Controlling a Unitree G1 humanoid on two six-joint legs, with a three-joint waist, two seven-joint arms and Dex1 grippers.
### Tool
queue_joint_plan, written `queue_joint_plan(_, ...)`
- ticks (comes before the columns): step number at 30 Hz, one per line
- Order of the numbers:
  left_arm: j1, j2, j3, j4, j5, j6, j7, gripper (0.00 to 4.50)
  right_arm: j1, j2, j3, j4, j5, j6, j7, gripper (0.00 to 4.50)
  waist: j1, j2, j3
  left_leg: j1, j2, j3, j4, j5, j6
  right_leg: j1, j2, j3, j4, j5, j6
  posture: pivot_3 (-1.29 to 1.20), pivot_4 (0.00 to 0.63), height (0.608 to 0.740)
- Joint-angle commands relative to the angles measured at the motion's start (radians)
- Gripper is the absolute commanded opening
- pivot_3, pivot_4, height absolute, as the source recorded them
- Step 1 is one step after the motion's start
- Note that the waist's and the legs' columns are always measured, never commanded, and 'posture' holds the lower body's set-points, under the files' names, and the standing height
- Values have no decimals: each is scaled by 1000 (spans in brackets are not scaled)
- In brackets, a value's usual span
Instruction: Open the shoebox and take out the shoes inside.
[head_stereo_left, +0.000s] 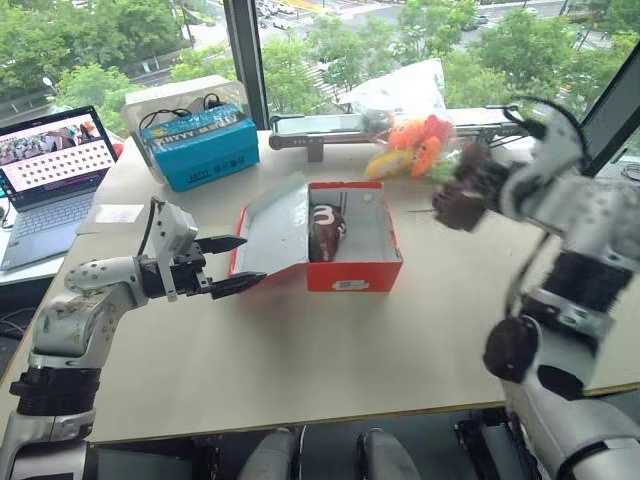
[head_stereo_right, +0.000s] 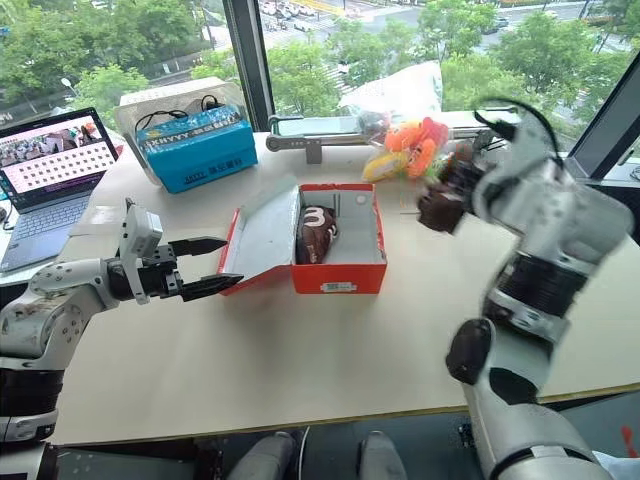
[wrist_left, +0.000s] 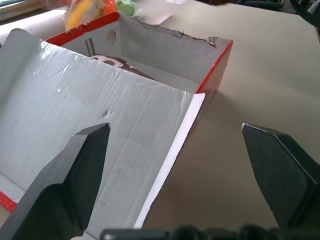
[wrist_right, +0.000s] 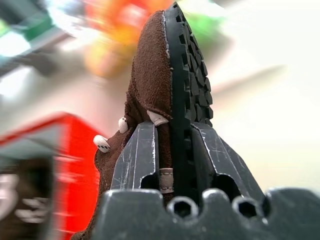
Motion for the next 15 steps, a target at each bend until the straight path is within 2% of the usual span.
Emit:
queue_joint_plan(1, -25, -8, -11, -10, 2, -20, -8, 4500, 78, -5, -58, 45, 23, -70, 20, 686, -11, 1, 0, 0, 0, 1, 0, 0, 0, -1, 0, 1, 0, 0, 0, 0, 150, 740)
queue_joint_plan(4, -28, -11, -18, -9, 2, -22, -12, 4500, 71, 74, -159, 74, 56, -116, -29, 686, -28, 2, 1, 1, 2, 3, 1, 0, 0, 0, 0, 2, 2, 0, 2, 0, 150, 740)
queue_joint_plan(5, -29, -11, -20, -8, 2, -22, -13, 4500, 67, 101, -198, 86, 71, -153, -47, 686, -32, 1, 1, 3, 3, 5, 1, 0, 0, 2, 1, 3, 1, -2, 7, 0, 150, 740)
queue_joint_plan(8, -32, -13, -22, -8, 1, -21, -14, 4500, 46, 162, -324, 109, 156, -275, -66, 686, -35, 1, 1, 10, 4, 4, 1, 0, 0, 10, 2, 3, 0, -3, 8, 0, 150, 740)
queue_joint_plan(12, -32, -14, -24, -11, -1, -17, -15, 4500, 19, 204, -444, 130, 317, -395, -45, 686, -25, 3, 2, 8, 3, 4, 1, 0, 0, 9, 1, 3, 0, -4, 10, 0, 150, 740)
queue_joint_plan(15, -38, -18, -30, -13, -3, -12, -15, 4500, 17, 201, -553, 228, 447, -492, -38, 686, -18, 3, 3, 7, 3, 4, 0, 0, 1, 9, 1, 3, 0, -4, 9, 0, 150, 740)
